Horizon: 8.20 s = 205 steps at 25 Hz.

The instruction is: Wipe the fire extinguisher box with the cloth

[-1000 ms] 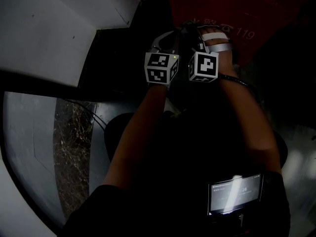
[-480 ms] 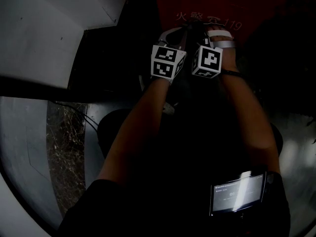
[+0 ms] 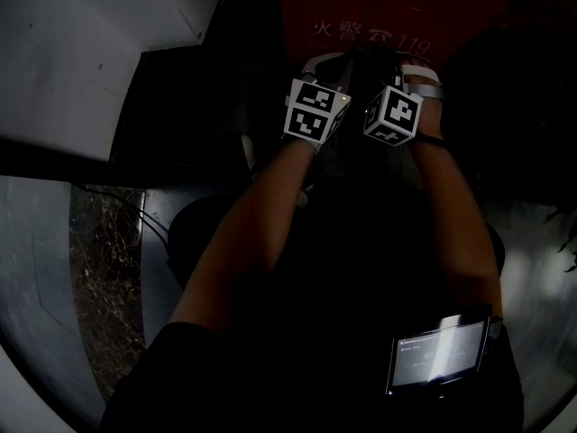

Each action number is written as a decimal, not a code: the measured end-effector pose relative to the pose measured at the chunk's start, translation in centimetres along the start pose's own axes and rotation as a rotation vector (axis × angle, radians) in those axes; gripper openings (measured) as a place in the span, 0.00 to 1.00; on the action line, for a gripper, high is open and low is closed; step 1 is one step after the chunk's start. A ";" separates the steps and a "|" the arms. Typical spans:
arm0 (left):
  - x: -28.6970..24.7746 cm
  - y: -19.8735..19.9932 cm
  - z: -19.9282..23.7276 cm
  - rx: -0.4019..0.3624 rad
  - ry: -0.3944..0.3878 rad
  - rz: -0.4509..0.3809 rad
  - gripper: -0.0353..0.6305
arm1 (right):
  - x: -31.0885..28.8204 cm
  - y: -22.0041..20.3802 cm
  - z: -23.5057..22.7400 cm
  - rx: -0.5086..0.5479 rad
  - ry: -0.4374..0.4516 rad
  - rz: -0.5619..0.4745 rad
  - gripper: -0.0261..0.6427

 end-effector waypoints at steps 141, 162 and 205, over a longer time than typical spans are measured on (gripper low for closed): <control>6.8 -6.3 9.5 0.284 0.321 0.250 0.06 | -4.4 12.7 8.0 0.000 0.202 -0.129 0.08; 4.3 -6.7 7.7 0.220 0.236 0.259 0.06 | -4.2 6.6 8.6 -0.005 0.216 -0.064 0.08; 1.8 -7.0 2.8 0.117 0.086 0.321 0.06 | 0.7 -11.7 6.9 -0.198 0.171 0.364 0.08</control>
Point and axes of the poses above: the fingertips, and each gripper's own axes: x backward along the fingers, z to its left, y out of its top, the point moved 6 cm from there along x, backward along the fingers, and after that the axes turned 10 degrees about -y, right-handed, at the moved point
